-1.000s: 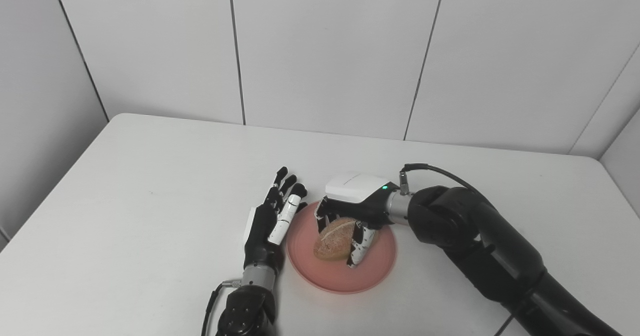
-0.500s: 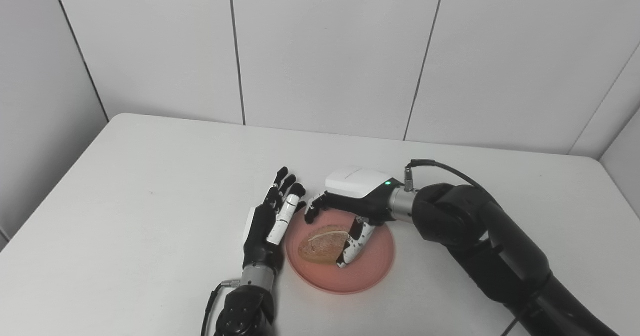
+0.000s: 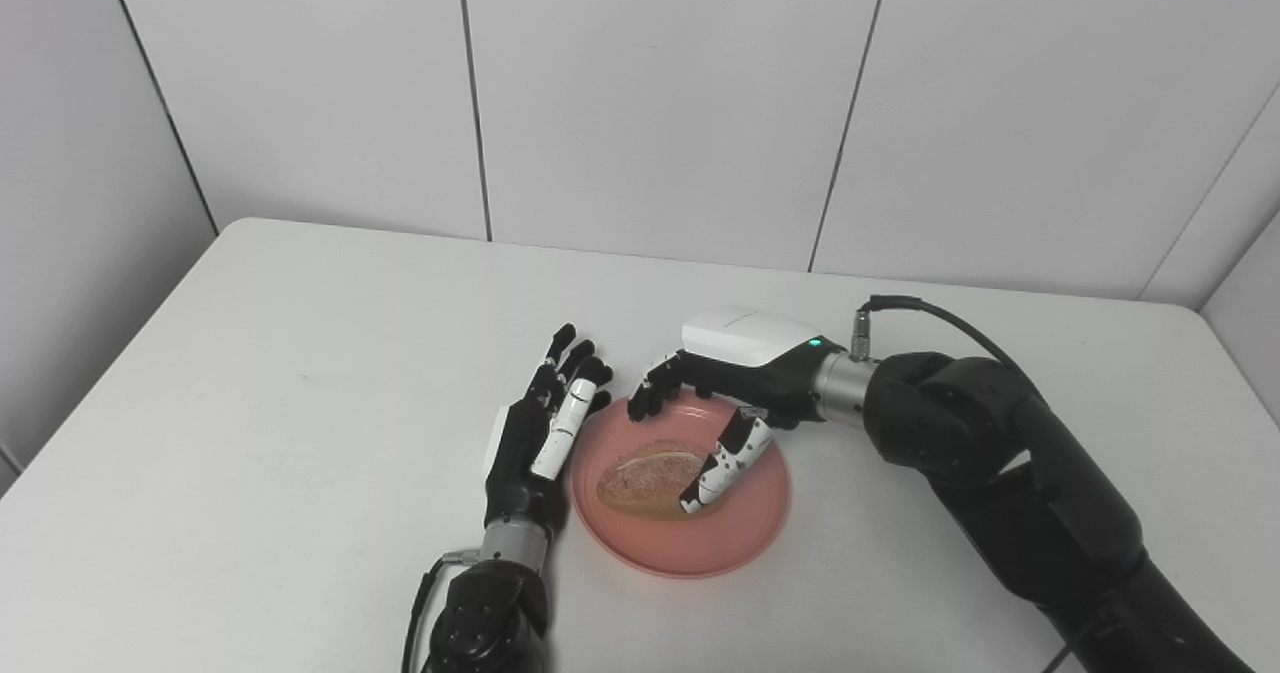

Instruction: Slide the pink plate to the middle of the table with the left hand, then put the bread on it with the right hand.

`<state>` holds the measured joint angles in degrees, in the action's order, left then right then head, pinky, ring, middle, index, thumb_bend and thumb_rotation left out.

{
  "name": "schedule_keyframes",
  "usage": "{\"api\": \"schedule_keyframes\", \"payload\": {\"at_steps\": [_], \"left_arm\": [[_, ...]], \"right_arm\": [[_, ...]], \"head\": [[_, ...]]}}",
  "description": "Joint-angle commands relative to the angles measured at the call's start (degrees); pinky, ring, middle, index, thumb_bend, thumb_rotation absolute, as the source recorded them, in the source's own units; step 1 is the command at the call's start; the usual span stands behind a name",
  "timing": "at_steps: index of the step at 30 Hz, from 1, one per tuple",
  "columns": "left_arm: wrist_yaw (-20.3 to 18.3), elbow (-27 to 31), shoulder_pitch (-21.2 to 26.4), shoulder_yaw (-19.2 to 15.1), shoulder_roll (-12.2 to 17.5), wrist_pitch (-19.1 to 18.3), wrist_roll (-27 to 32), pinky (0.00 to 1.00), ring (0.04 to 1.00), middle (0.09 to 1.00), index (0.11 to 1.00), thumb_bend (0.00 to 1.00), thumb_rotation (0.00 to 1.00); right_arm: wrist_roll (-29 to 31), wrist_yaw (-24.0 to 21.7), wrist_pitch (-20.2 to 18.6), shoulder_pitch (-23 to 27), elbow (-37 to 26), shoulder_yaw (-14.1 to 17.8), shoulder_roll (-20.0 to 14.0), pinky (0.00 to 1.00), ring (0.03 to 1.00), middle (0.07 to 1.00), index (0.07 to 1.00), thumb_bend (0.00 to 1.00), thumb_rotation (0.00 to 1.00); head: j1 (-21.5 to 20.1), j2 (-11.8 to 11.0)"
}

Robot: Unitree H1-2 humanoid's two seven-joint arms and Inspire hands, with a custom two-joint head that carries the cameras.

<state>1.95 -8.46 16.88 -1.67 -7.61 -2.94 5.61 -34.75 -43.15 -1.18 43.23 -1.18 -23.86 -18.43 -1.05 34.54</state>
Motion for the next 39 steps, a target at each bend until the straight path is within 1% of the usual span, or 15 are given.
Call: {"api": "schedule_keyframes", "payload": {"at_steps": [1, 4, 5, 7, 9, 12, 16, 17, 19, 22, 24, 25, 30, 35, 39], "left_arm": [[0.19, 0.58, -0.01, 0.03, 0.00, -0.91, -0.01, 0.83, 0.834, 0.913, 0.914, 0.76, 0.67], [0.08, 0.37, 0.08, -0.11, 0.11, -0.83, 0.21, 0.83, 0.840, 0.915, 0.917, 0.76, 0.68], [0.06, 0.32, 0.09, -0.17, 0.12, -0.79, 0.33, 0.84, 0.842, 0.917, 0.922, 0.76, 0.68], [0.01, 0.38, 0.06, -0.26, 0.14, -0.71, 0.55, 0.85, 0.842, 0.920, 0.925, 0.75, 0.68], [-0.06, 0.55, 0.05, -0.35, 0.17, -0.88, 0.76, 0.86, 0.843, 0.921, 0.924, 0.75, 0.68], [-0.01, 0.78, 0.03, -0.31, 0.34, -1.09, 0.52, 0.86, 0.844, 0.920, 0.924, 0.76, 0.69], [0.05, 0.83, -0.05, -0.40, 0.42, -0.83, 0.56, 0.85, 0.850, 0.921, 0.928, 0.75, 0.68], [0.12, 0.90, -0.08, -0.34, 0.48, -0.74, 0.44, 0.85, 0.849, 0.921, 0.928, 0.74, 0.69], [0.25, 1.01, -0.14, -0.27, 0.60, -0.61, 0.25, 0.85, 0.848, 0.921, 0.931, 0.73, 0.69], [0.56, 1.03, -0.23, -0.22, 0.76, -0.16, -0.24, 0.87, 0.853, 0.916, 0.927, 0.72, 0.69], [1.20, 1.05, -0.34, 0.19, 1.09, 0.34, -1.87, 0.86, 0.863, 0.908, 0.928, 0.72, 0.73], [1.45, 1.12, -0.49, 0.40, 1.25, 0.88, -2.74, 0.90, 0.876, 0.907, 0.929, 0.72, 0.74], [1.00, 1.12, -0.89, 0.73, 1.66, 3.35, -4.00, 0.99, 0.950, 0.937, 0.949, 0.72, 0.80], [0.68, 1.26, -1.09, 1.41, 2.48, 4.15, -5.19, 1.00, 0.990, 0.965, 0.968, 0.72, 0.83], [0.80, 1.61, -1.35, 2.10, 2.92, 4.37, -6.21, 1.00, 0.999, 0.979, 0.971, 0.72, 0.85]], "right_arm": [[0.81, 7.88, -1.47, -2.76, -3.09, 4.50, 1.33, 0.61, 0.720, 0.720, 0.657, 1.00, 0.47], [2.38, 14.55, -1.22, -6.73, -3.28, 9.04, 3.71, 0.62, 0.720, 0.732, 0.674, 0.99, 0.52], [3.10, 16.54, -0.96, -7.81, -2.99, 10.36, 4.46, 0.65, 0.744, 0.762, 0.702, 0.97, 0.60], [4.60, 21.25, -1.18, -10.62, -2.54, 13.47, 6.74, 0.69, 0.790, 0.810, 0.745, 0.95, 0.67], [6.84, 25.08, -1.39, -13.05, -2.11, 16.08, 9.26, 0.71, 0.813, 0.833, 0.770, 0.93, 0.70], [13.44, 31.59, 1.21, -16.37, 0.00, 20.88, 14.07, 0.71, 0.814, 0.839, 0.812, 0.89, 0.73], [22.04, 39.25, 3.73, -19.17, 2.53, 26.47, 20.89, 0.75, 0.828, 0.847, 0.867, 0.86, 0.85], [23.90, 40.76, 4.15, -19.59, 3.13, 27.60, 22.35, 0.75, 0.830, 0.849, 0.872, 0.85, 0.85], [26.01, 42.82, 5.17, -19.97, 4.21, 28.67, 23.87, 0.77, 0.841, 0.863, 0.904, 0.83, 0.88], [29.00, 46.21, 7.26, -20.48, 6.72, 30.19, 26.02, 0.85, 0.887, 0.913, 0.983, 0.77, 0.94], [31.02, 47.87, 8.74, -20.78, 8.45, 30.94, 27.29, 0.90, 0.927, 0.948, 0.998, 0.83, 0.99], [31.86, 48.54, 9.97, -21.08, 9.60, 31.07, 27.89, 0.91, 0.932, 0.955, 1.000, 0.86, 1.00], [34.29, 49.67, 13.97, -22.08, 13.44, 30.46, 28.90, 0.93, 0.917, 0.946, 1.000, 0.92, 1.00], [34.94, 49.98, 13.41, -23.30, 14.80, 29.05, 29.48, 0.96, 0.927, 0.945, 1.000, 0.93, 1.00], [33.59, 51.34, 14.05, -24.33, 15.54, 27.69, 29.86, 0.98, 0.938, 0.949, 1.000, 0.88, 1.00]], "head": [[-0.02, -0.11], [-0.47, -0.20], [-0.51, -0.19], [-0.66, -0.14], [-0.75, -0.06], [-1.02, 0.00], [-1.43, 0.07], [-1.52, 0.06], [-1.76, 0.11], [-1.97, 0.12], [-2.24, 0.18], [-2.50, 0.25], [-3.25, 0.50], [-4.63, 0.76], [-5.36, 0.92]]}}
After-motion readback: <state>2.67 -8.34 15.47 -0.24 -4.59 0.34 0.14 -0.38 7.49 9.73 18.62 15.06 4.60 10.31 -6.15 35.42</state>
